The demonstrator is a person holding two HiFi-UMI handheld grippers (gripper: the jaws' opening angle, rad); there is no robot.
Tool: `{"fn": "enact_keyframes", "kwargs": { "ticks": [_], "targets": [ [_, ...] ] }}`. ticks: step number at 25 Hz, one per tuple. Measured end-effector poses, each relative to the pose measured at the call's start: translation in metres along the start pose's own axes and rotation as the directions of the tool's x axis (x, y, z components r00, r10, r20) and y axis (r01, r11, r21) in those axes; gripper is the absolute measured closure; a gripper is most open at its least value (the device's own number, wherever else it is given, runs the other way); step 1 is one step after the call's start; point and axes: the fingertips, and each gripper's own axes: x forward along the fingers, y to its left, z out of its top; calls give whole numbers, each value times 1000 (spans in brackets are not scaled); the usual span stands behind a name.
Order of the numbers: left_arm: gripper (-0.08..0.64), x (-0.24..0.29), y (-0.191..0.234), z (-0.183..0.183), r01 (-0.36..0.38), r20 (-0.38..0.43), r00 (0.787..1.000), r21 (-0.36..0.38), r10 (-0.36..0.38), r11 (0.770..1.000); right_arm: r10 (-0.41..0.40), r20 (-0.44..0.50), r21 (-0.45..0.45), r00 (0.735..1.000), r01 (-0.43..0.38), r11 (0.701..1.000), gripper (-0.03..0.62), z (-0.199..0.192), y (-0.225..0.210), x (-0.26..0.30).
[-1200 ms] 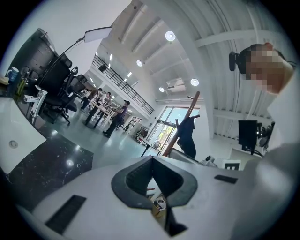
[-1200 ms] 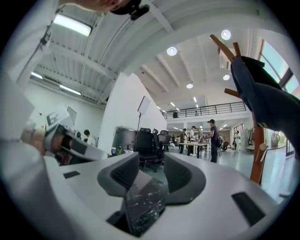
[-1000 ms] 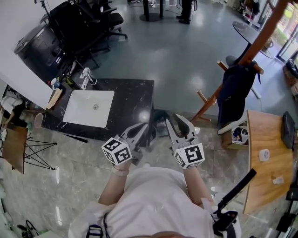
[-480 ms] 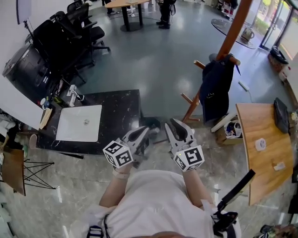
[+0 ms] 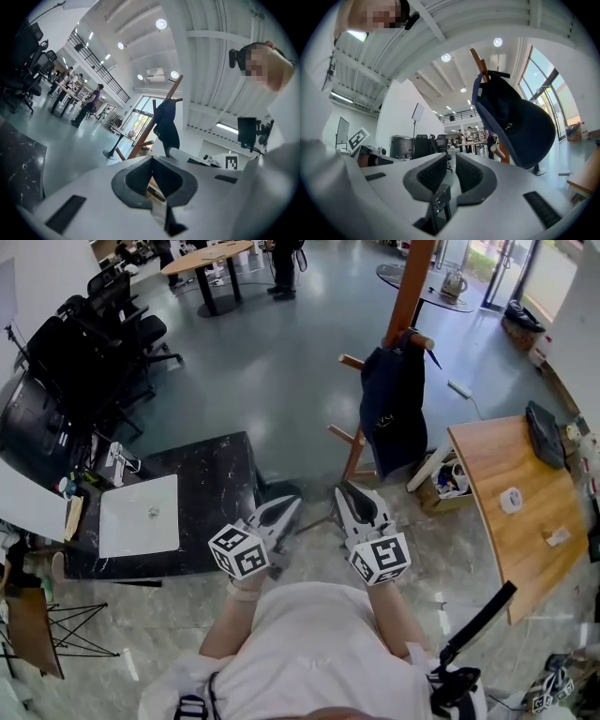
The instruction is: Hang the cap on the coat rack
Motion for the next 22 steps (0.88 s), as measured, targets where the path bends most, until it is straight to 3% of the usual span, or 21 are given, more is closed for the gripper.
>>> {"fn": "enact_keyframes", "kwargs": {
  "ticks": [7, 22],
  "targets": [
    [552, 23, -7, -9, 54, -36, 998, -18, -55, 998, -55, -13, 1, 998, 55, 998, 517, -3, -20, -11],
    [552, 26, 4, -11, 40, -44, 998, -38, -41, 999, -75, -44, -20, 996, 74, 997, 518, -15, -29, -3]
  ]
}}
